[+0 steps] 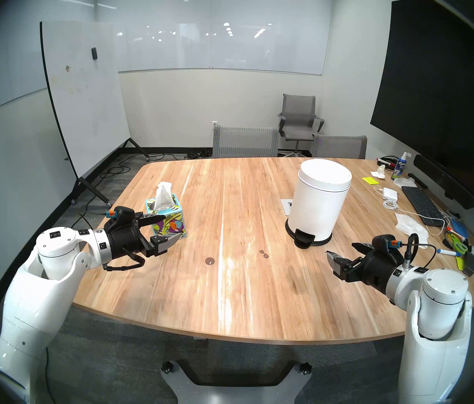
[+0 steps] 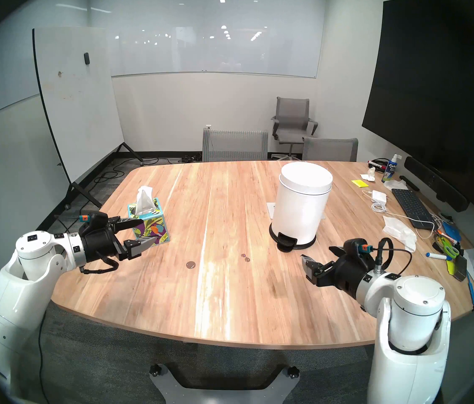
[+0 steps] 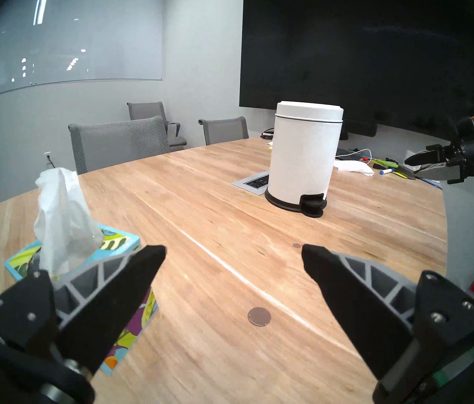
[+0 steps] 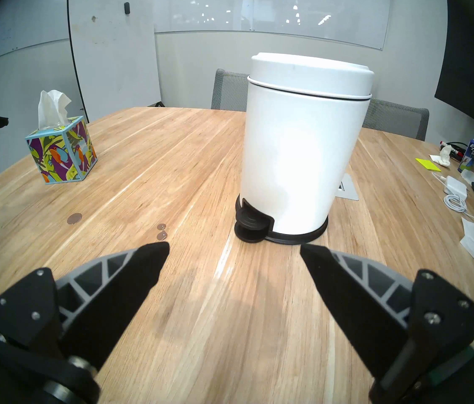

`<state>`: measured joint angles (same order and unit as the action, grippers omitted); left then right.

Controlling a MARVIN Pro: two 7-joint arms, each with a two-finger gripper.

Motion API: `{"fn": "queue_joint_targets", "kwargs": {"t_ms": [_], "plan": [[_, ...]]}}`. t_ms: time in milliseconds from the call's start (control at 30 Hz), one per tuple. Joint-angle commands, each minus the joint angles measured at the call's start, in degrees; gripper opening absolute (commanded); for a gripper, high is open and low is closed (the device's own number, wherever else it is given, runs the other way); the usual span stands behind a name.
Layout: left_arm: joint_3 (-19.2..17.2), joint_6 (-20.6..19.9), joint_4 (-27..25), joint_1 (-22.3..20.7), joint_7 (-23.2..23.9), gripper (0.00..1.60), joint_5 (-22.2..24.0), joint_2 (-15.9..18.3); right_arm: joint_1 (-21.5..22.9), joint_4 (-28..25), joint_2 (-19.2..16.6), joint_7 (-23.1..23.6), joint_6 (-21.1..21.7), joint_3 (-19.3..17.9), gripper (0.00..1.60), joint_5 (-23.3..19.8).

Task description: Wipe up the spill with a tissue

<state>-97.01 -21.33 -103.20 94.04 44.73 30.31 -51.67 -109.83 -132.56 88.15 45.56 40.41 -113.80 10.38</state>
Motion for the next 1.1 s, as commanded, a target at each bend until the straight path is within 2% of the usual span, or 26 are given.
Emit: {"fn": "queue_joint_targets", "kwargs": {"t_ms": [0, 433, 1067], "plan": [[-0.9, -1.4, -0.1, -5.8, 2.4, 1.60, 1.3, 2.6, 0.1, -0.9, 0.0, 0.0, -0.1, -0.1, 1.60, 0.0], [1.2, -3.5, 5.4, -12.4, 4.8, 1.60, 0.8, 5.1, 0.1, -0.9, 0.0, 0.0, 0.0, -0.1, 1.60, 0.0], [5.5, -4.6, 12.4, -20.5, 4.5, 1.60, -2.1, 4.8, 0.1, -1.0, 0.0, 0.0, 0.0, -0.1, 1.60, 0.0]]}}
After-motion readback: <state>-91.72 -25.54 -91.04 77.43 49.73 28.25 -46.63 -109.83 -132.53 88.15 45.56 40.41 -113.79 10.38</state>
